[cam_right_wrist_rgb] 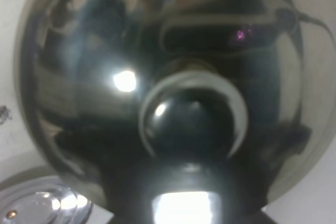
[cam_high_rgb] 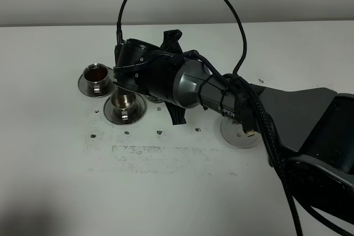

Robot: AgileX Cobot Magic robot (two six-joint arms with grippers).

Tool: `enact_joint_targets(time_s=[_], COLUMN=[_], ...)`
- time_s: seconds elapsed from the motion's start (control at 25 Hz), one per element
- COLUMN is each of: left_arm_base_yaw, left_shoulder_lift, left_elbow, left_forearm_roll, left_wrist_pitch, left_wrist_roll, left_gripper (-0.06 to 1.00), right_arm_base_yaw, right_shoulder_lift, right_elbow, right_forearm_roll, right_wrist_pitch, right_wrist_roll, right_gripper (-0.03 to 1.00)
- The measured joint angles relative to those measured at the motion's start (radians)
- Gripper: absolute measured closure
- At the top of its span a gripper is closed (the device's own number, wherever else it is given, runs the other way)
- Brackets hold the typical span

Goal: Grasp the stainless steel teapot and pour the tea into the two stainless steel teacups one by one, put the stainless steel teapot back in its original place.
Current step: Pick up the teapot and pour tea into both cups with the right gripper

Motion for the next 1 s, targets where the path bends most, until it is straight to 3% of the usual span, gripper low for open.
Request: enact_joint_targets(time_s=[1.0], left_arm_base_yaw=[0.0], left_shoulder_lift=[0.0], left_elbow=[0.0], left_forearm_roll=[0.0], left_wrist_pitch=[0.0], left_wrist_roll=[0.0], left_gripper=[0.22], right_arm_base_yaw=[0.008], right_shoulder_lift=[0.018], right_elbow=[0.0], right_forearm_roll=[-0.066], right_wrist_pitch=[-0.014], right_wrist_roll=[-0.006], right_gripper=[0.8])
